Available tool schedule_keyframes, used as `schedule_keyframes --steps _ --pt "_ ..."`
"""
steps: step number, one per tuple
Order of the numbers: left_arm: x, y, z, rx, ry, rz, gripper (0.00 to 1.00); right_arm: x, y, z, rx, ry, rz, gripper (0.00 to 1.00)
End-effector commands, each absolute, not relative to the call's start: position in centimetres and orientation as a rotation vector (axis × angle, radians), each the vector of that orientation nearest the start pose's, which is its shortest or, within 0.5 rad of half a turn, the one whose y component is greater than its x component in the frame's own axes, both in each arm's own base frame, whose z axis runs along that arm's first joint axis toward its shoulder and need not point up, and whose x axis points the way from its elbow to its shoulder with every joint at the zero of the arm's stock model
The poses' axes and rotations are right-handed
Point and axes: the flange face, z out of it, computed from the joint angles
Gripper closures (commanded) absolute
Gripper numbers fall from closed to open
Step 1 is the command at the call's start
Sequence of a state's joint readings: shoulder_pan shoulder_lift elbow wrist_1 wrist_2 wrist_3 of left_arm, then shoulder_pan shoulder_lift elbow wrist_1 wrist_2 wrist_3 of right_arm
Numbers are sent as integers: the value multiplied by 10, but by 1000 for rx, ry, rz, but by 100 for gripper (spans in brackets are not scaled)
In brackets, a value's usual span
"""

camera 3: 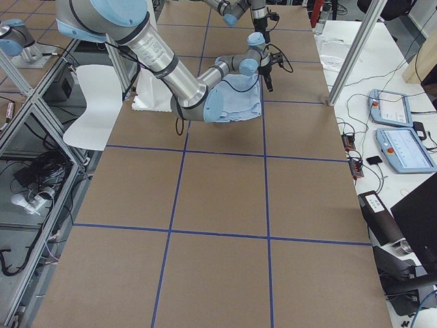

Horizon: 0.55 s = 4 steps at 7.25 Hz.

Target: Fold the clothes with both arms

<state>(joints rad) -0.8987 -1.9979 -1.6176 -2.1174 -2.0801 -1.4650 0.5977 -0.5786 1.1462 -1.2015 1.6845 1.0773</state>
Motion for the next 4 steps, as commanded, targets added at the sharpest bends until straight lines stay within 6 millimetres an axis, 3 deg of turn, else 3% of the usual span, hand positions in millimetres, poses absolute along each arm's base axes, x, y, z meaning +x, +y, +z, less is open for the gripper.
schedule_keyframes --steps 1,2,4 --pt "339 -561 331 74 1106 -450 0 -640 -534 185 316 -822 -11 0" --pt "340 -560 331 72 1105 -449 0 -645 -528 190 236 -806 -32 0" --pt "340 -560 335 69 1100 -452 0 -643 -528 179 192 -802 -40 0"
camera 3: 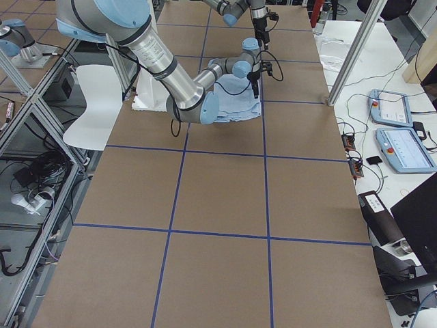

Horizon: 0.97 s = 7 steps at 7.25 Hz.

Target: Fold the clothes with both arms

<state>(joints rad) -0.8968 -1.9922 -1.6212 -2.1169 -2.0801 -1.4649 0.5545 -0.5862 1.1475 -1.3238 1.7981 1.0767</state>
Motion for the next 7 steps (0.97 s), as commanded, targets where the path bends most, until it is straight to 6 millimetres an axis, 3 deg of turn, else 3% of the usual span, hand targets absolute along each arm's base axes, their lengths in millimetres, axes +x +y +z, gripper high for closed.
schedule_keyframes --steps 1,4,7 --pt "341 -559 339 65 1096 -451 0 -640 -532 175 180 -806 -39 0" --pt "341 -558 337 66 1098 -451 0 -647 -537 197 153 -767 -29 0" --pt "341 -558 336 66 1100 -450 0 -639 -549 198 174 -763 -17 0"
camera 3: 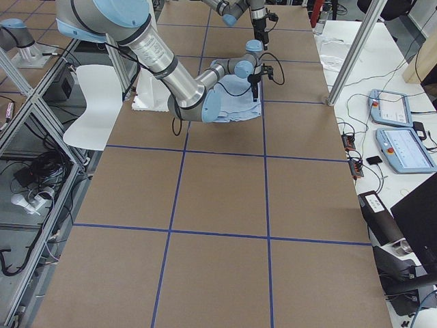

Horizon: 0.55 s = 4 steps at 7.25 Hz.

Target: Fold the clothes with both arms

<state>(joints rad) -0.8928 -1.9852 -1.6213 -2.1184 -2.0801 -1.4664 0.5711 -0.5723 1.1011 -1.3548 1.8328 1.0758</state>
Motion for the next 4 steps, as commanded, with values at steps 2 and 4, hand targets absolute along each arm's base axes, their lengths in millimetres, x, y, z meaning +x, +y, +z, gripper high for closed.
schedule_keyframes --steps 2,4 --pt "342 -558 336 66 1100 -449 0 -636 -564 209 223 -758 -3 0" --pt "343 -557 337 64 1098 -448 0 -623 -587 218 255 -767 25 0"
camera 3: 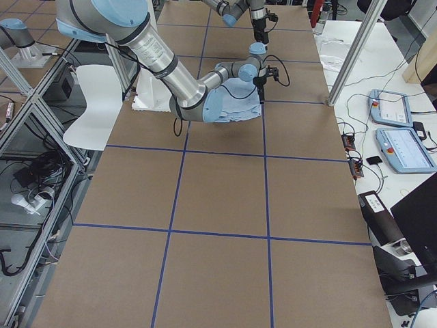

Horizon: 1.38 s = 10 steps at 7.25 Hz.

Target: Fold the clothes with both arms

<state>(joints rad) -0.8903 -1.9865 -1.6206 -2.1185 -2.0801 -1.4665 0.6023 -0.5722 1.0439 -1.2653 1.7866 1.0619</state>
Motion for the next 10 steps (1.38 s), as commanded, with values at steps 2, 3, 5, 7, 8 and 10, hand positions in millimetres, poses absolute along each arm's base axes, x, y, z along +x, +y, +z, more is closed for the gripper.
schedule_keyframes --steps 2,3,5,7,8,10 --pt "329 -565 335 91 1098 -445 0 -565 -634 205 285 -787 44 0" --pt "310 -577 339 145 1078 -407 0 -499 -666 212 228 -843 78 0" --pt "255 -596 365 244 993 -322 0 -361 -679 262 208 -813 2 0" --pt "183 -604 414 309 863 -173 0 -238 -683 337 191 -787 -63 0" --pt "145 -598 448 350 796 -79 0 -181 -677 389 184 -781 -105 0" --pt "53 -571 519 417 697 145 0 -81 -648 502 169 -744 -207 0"
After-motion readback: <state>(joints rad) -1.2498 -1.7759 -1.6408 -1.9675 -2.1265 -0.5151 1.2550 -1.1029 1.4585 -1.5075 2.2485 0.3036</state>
